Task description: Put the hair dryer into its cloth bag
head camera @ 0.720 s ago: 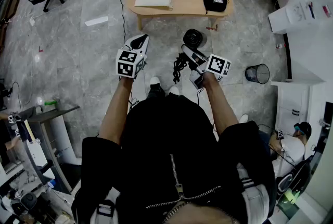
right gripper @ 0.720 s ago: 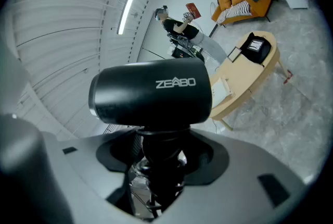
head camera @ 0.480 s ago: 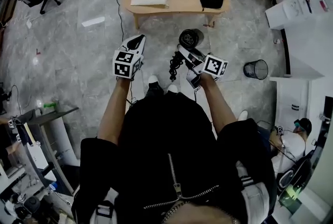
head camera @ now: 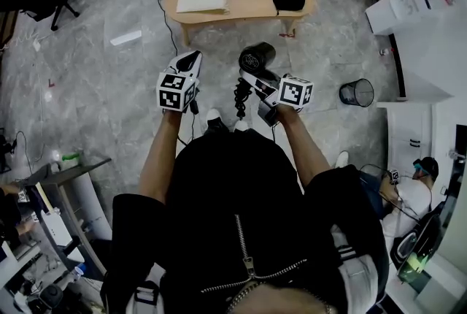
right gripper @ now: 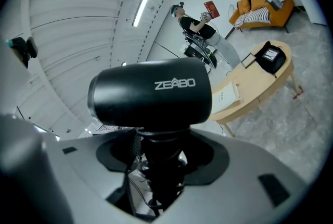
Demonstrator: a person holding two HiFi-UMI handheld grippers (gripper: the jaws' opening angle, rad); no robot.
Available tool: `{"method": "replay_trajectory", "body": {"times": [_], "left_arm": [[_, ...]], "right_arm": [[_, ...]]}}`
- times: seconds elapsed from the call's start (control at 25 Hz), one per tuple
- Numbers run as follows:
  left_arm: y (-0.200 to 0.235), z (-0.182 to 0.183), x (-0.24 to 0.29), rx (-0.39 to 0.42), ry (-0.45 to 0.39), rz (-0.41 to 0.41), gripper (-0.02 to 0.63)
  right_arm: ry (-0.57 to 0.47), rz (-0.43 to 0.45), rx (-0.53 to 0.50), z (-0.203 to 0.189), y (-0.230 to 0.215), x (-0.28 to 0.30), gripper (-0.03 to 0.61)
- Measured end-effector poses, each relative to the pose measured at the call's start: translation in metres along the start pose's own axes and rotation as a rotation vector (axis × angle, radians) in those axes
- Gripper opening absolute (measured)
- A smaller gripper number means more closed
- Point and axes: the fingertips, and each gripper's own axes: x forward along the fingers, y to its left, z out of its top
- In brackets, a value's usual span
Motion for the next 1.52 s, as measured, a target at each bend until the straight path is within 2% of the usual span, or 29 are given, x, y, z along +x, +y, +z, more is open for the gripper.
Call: {"method": "replay_trajectory", "body": {"times": [0.64, 1.2, 1.52], "left_arm": [[0.005, 0.007, 0.012, 0.026, 0.007, -0.045, 0.015], [0.046, 0.004, 0.024, 0.025, 0.031, -0.084, 0.015], [0.048, -0.005, 0.033, 0.015, 0.049, -0.113, 0.015]], "right_arm": [[-0.013, -0.037, -0.01, 0.007, -0.006, 0.005, 0.25], [-0.016, -0.06, 0.009, 0.013, -0.009, 0.047, 0.25], [-0.03, -0.079, 0.035, 0.007, -0.016, 0.053, 0.25]]}}
